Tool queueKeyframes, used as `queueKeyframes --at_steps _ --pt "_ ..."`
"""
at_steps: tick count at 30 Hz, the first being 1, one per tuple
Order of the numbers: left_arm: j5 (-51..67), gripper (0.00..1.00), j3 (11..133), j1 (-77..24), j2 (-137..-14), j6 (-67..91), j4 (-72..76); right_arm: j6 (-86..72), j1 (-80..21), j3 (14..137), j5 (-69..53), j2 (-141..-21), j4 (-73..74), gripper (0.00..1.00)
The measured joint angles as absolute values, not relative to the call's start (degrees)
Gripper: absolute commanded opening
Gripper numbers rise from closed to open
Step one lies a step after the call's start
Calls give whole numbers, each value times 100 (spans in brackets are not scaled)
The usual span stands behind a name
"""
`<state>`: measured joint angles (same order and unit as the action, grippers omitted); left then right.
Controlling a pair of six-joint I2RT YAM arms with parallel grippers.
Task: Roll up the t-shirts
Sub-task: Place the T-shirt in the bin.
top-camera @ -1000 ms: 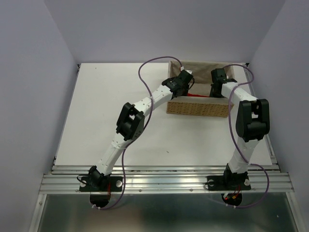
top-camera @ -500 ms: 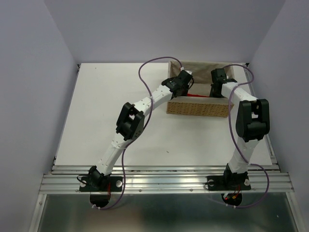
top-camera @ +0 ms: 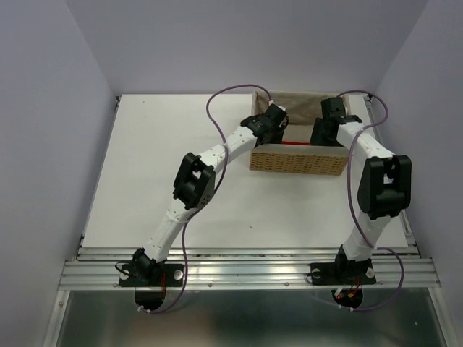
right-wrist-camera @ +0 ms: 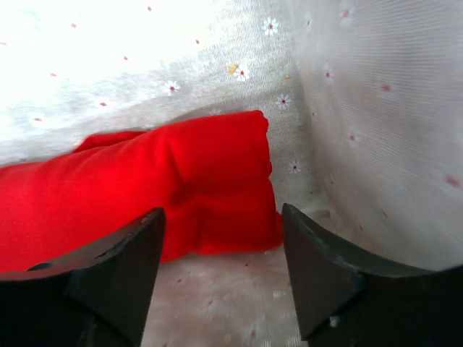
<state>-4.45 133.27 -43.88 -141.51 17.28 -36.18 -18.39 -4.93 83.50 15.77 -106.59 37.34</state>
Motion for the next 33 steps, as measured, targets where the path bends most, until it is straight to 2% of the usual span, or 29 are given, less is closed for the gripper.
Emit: queueKeyframes --at_steps 4,14,22,27,33 --pt "-392 61 13353 -4368 -14110 1719 -3638 -1846 -493 8442 1540 -10409 3767 84" --pt "-193 68 13509 -4270 -13611 1730 -3669 -1925 -493 8892 1498 -10114 3861 95" --pt "-91 68 13581 -4143 -13124 1747 -3597 -2102 -493 9159 1328 -10114 3857 96" --pt "75 68 13583 -4056 -12999 1769 -3389 -2178 -493 9568 1103 -10276 3848 87" --pt "320 68 13675 -3986 -12921 1859 -3330 -2206 -530 10226 871 -10890 3708 86"
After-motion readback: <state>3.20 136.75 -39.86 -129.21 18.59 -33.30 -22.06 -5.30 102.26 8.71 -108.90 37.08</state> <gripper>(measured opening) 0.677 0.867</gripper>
